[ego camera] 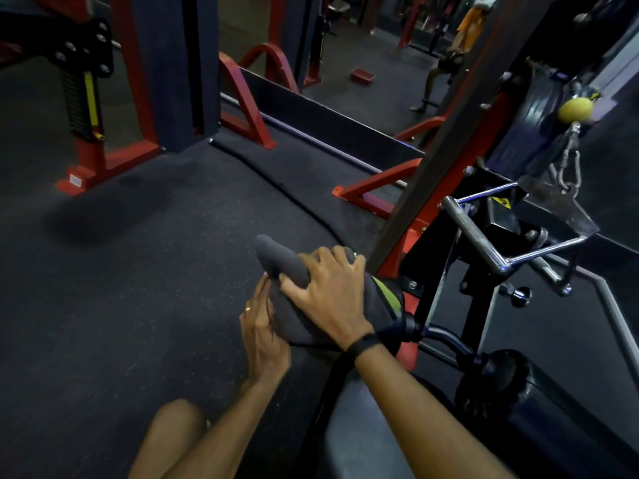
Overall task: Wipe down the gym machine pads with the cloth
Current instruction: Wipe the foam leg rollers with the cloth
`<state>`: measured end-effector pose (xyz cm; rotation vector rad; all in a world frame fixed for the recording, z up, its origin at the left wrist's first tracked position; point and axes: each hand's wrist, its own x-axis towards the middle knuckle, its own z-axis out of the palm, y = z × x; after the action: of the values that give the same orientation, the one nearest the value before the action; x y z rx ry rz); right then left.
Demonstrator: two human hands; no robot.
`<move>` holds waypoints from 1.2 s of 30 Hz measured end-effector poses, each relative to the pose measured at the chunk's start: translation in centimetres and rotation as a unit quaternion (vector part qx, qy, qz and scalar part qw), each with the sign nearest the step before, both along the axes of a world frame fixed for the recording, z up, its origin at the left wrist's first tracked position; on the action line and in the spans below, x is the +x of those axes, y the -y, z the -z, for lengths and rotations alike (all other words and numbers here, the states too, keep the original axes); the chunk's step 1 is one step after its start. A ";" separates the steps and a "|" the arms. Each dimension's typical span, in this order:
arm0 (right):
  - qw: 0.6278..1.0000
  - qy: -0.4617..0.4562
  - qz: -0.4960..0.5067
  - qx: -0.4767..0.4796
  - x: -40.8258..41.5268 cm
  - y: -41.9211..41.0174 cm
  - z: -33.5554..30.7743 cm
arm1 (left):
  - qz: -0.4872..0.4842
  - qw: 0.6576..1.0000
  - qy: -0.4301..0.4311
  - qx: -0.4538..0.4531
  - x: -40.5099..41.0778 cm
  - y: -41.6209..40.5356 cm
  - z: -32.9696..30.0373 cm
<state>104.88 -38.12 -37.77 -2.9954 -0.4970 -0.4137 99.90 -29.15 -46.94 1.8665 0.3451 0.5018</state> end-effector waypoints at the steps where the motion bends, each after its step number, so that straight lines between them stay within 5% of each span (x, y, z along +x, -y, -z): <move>1: 1.000 0.024 -0.012 -0.003 -1.1 1.2 0.4 | 0.000 1.000 0.001 -0.001 -0.6 0.0 0.5; 6: 0.990 0.068 0.119 -0.015 -1.3 5.9 0.4 | -0.015 1.000 0.020 -0.006 -1.8 0.3 1.8; 11: 0.954 -0.129 0.271 0.023 3.7 5.8 -2.1 | -0.001 1.000 0.014 -0.026 -1.5 -0.1 1.2; 15: 0.956 -0.155 0.246 -0.028 5.4 1.4 -1.5 | 0.007 0.998 0.023 -0.052 -1.6 0.2 1.7; 20: 0.990 -0.047 0.131 -0.040 1.8 -5.0 0.0 | -0.010 0.998 0.019 -0.056 -2.4 -0.4 3.7; 26: 0.998 0.044 -0.007 -0.036 -0.9 0.0 1.2 | -0.014 0.998 -0.013 -0.065 -3.6 -0.1 4.0; 32: 0.980 -0.050 0.193 -0.002 2.4 5.6 -1.4 | 0.054 0.998 -0.010 -0.007 -3.7 -1.6 3.5; 36: 0.976 0.014 0.216 0.004 0.0 5.3 -0.5 | 0.052 0.998 -0.009 -0.027 -3.5 -2.5 2.3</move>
<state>104.91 -43.41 -37.24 -3.0792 0.1648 -0.4807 96.39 -26.65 -49.20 1.8279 0.2695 0.4012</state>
